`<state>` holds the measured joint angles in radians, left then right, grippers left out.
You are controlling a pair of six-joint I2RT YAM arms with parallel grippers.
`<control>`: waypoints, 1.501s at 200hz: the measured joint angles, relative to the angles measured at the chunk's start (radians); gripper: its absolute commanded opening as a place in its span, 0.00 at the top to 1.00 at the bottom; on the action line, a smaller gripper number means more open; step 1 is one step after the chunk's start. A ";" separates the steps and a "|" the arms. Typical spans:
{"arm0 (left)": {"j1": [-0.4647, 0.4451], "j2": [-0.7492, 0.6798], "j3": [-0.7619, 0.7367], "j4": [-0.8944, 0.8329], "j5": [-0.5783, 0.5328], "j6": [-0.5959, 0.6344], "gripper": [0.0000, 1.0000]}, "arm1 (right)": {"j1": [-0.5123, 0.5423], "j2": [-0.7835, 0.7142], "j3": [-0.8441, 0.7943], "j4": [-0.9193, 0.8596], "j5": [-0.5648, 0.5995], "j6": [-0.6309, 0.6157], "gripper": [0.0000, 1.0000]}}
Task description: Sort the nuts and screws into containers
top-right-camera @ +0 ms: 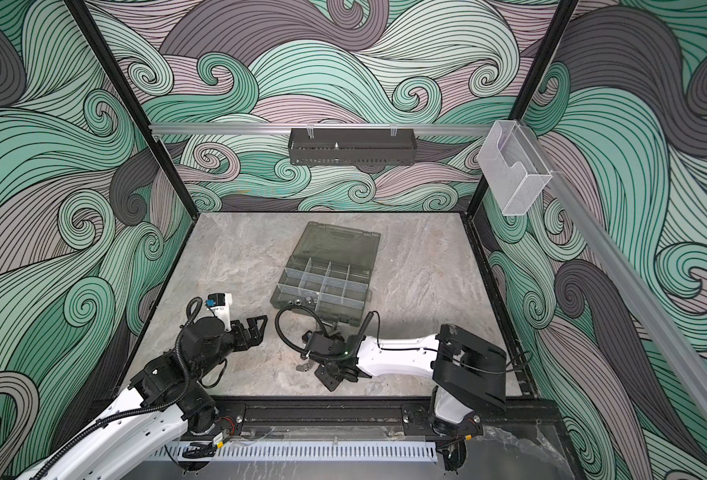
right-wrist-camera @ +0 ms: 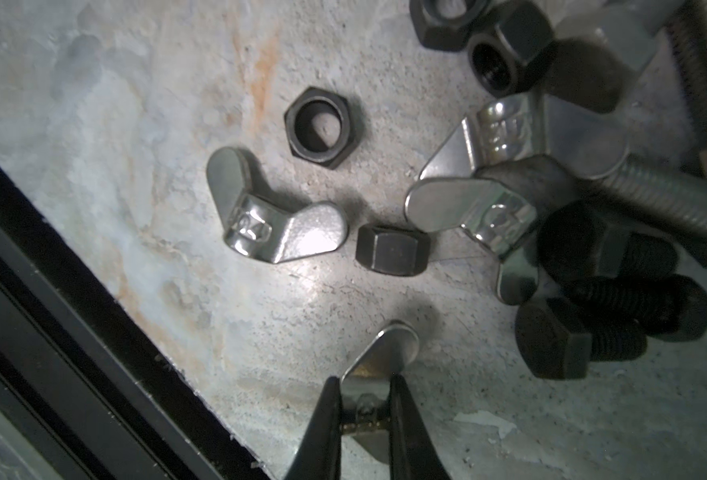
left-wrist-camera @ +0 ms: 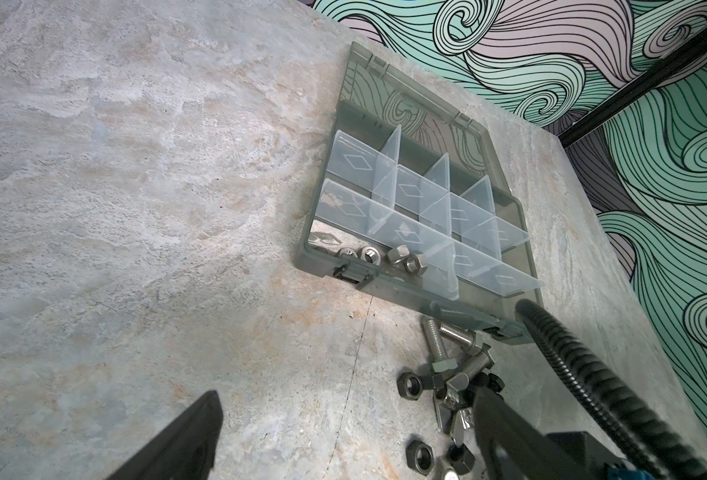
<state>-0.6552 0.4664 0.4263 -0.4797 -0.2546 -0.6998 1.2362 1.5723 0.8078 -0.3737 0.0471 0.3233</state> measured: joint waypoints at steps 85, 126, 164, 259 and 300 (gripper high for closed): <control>0.000 0.000 -0.006 0.000 0.001 -0.009 0.04 | -0.156 -0.165 0.109 -0.117 0.026 -0.150 0.86; 0.000 0.000 -0.006 0.000 0.011 -0.019 0.04 | -0.319 -0.153 0.179 -0.117 0.036 -0.251 0.86; 0.000 -0.007 -0.014 0.000 0.021 -0.032 0.04 | -0.389 -0.050 0.204 -0.115 0.035 -0.303 0.86; 0.000 -0.021 -0.045 0.000 0.053 -0.055 0.04 | -0.466 0.035 0.229 -0.092 0.020 -0.348 0.69; 0.000 -0.026 -0.047 0.000 0.056 -0.059 0.04 | -0.475 0.034 0.230 -0.093 0.013 -0.352 0.65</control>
<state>-0.6548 0.4404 0.3798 -0.4793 -0.1982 -0.7586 0.7612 1.6066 1.0374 -0.4664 0.0597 -0.0288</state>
